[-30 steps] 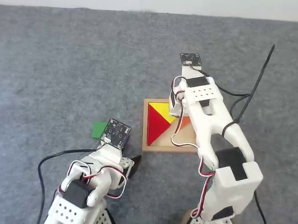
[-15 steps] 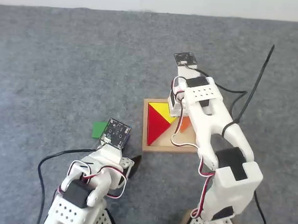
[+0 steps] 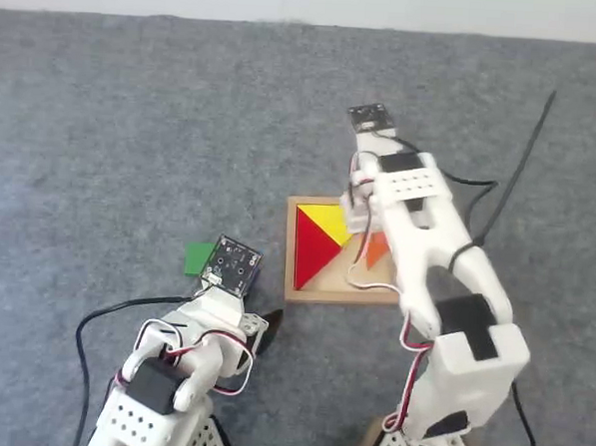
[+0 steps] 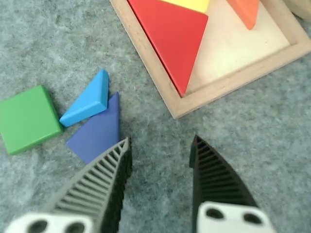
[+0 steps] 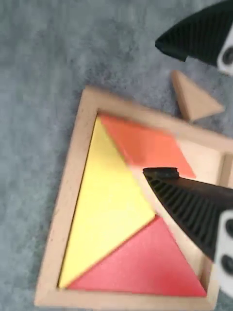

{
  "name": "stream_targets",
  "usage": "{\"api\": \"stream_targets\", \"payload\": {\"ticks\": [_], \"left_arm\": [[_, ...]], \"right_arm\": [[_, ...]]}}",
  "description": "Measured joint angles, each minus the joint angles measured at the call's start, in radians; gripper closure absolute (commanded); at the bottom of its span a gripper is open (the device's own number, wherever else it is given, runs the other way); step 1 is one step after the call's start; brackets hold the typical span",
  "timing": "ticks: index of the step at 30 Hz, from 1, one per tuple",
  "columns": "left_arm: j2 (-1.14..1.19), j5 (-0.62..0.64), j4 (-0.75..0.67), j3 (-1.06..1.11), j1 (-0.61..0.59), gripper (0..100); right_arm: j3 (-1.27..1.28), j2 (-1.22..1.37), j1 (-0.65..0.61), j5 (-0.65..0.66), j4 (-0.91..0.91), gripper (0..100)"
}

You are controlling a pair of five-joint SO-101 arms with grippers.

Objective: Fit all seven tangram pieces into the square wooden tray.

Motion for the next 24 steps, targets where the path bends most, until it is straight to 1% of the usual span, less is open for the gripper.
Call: {"api": "stream_targets", "payload": {"ticks": [3, 6, 10, 12, 20, 24], "left_arm": [[0.0, 0.0, 0.0, 0.0, 0.0, 80], [0.0, 0.0, 0.0, 0.0, 0.0, 80], [0.0, 0.0, 0.0, 0.0, 0.0, 80], [0.0, 0.0, 0.0, 0.0, 0.0, 80], [0.0, 0.0, 0.0, 0.0, 0.0, 80], [0.0, 0.0, 0.0, 0.0, 0.0, 80]], "right_arm": [[0.006, -0.074, 0.101, 0.034, 0.015, 69.7], [0.08, -0.14, 0.19, 0.089, 0.009, 74.5], [0.244, -0.175, 0.195, 0.133, -0.051, 83.5], [0.293, -0.175, 0.198, 0.137, -0.074, 85.7], [0.358, -0.178, 0.204, 0.14, -0.124, 80.4], [0.362, -0.181, 0.204, 0.14, -0.126, 80.1]]}}
